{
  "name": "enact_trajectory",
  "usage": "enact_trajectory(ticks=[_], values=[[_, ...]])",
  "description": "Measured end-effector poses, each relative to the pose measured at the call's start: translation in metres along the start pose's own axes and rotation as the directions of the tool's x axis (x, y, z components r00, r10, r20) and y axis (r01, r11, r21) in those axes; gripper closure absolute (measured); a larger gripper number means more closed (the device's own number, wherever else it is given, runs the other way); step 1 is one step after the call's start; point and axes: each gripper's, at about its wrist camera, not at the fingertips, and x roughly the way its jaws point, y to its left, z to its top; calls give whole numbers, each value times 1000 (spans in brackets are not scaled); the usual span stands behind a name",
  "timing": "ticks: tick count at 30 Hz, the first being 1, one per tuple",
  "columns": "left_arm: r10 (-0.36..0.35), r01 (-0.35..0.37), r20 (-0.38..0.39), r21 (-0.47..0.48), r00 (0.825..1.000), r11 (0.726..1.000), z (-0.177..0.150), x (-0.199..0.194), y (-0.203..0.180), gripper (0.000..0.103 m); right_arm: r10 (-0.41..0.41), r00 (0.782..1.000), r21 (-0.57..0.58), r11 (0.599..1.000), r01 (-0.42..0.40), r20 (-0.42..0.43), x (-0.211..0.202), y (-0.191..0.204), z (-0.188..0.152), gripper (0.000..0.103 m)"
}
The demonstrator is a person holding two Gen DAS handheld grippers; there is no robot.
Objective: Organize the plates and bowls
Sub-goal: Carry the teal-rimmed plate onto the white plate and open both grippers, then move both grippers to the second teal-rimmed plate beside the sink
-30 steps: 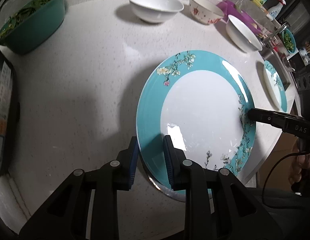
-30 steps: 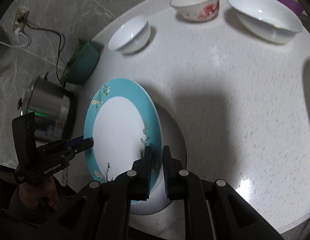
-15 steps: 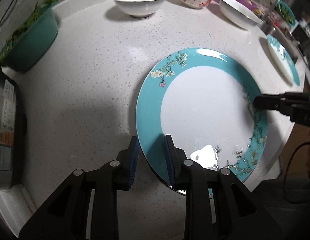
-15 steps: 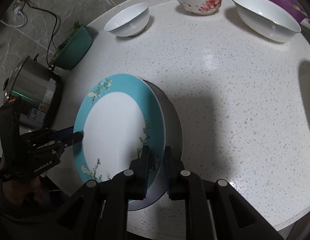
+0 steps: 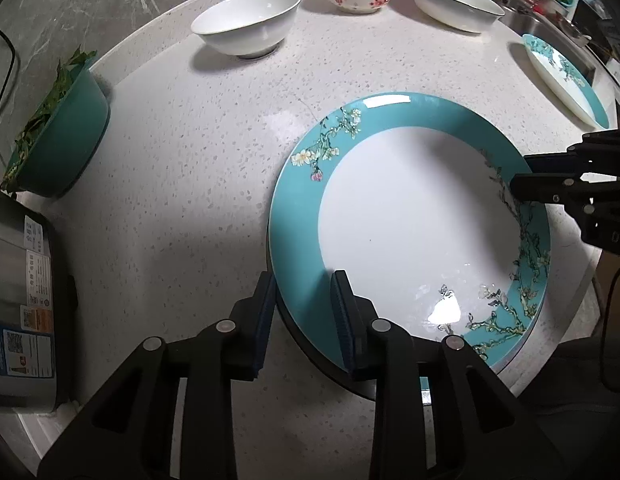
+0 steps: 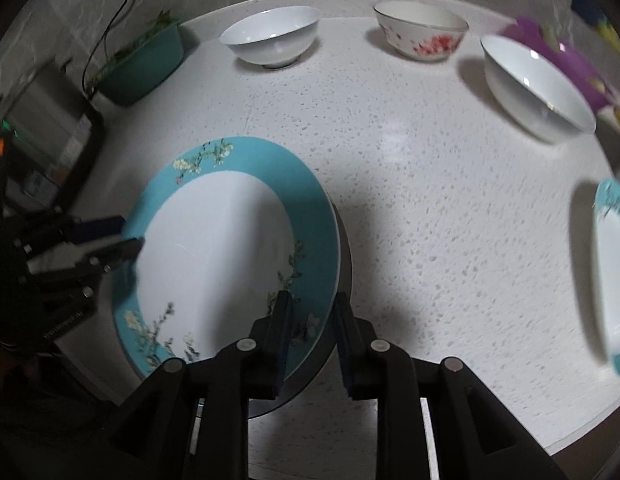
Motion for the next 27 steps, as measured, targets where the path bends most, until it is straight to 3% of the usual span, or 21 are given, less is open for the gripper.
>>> enact_trajectory(ticks=[2, 4, 11, 14, 16, 17, 19, 20, 21, 23, 24, 26, 27], values=[[-6, 6, 4, 8, 1000, 1000, 0, 1, -1, 69, -31, 999, -28, 999, 31, 7, 0, 5, -1, 77], [-13, 12, 14, 11, 1000, 1000, 1, 1, -2, 42, -52, 999, -49, 997, 52, 16, 1, 10, -2, 77], [-18, 19, 52, -9, 999, 1000, 4, -5, 6, 38, -77, 996, -63, 995, 80, 48, 2, 15, -1, 70], [-36, 44, 115, -61, 993, 997, 13, -24, 18, 27, -70, 995, -35, 997, 72, 78, -6, 12, -1, 57], [-87, 104, 163, -96, 983, 990, 22, -37, 25, 16, -48, 992, 2, 999, 48, 120, -18, 4, 0, 36], [-133, 157, 187, -118, 973, 980, 29, -44, 28, 12, -2, 988, 49, 999, -6, 157, -30, -6, 1, 31], [-260, 300, 238, -150, 936, 942, 48, -57, 28, 6, 81, 975, 130, 985, -110, 209, -47, -27, -1, 17], [-310, 354, 251, -156, 917, 922, 57, -62, 25, 6, 116, 967, 157, 975, -154, 229, -53, -35, -3, 17], [-351, 398, 260, -157, 899, 904, 64, -66, 20, 2, 173, 949, 211, 949, -232, 265, -63, -55, -7, 16], [-471, 523, 284, -144, 835, 840, 81, -72, 4, 0, 221, 922, 279, 908, -313, 317, -74, -81, -15, 13], [-512, 564, 288, -141, 810, 814, 87, -73, -4, 0, 252, 898, 317, 872, -373, 361, -82, -101, -21, 9], [-583, 633, 283, -132, 762, 763, 101, -72, -27, 0, 282, 847, 375, 801, -466, 451, -101, -143, -34, 0], [-603, 650, 272, -134, 750, 748, 107, -68, -38, 0, 288, 830, 387, 779, -493, 477, -107, -160, -39, 0]])
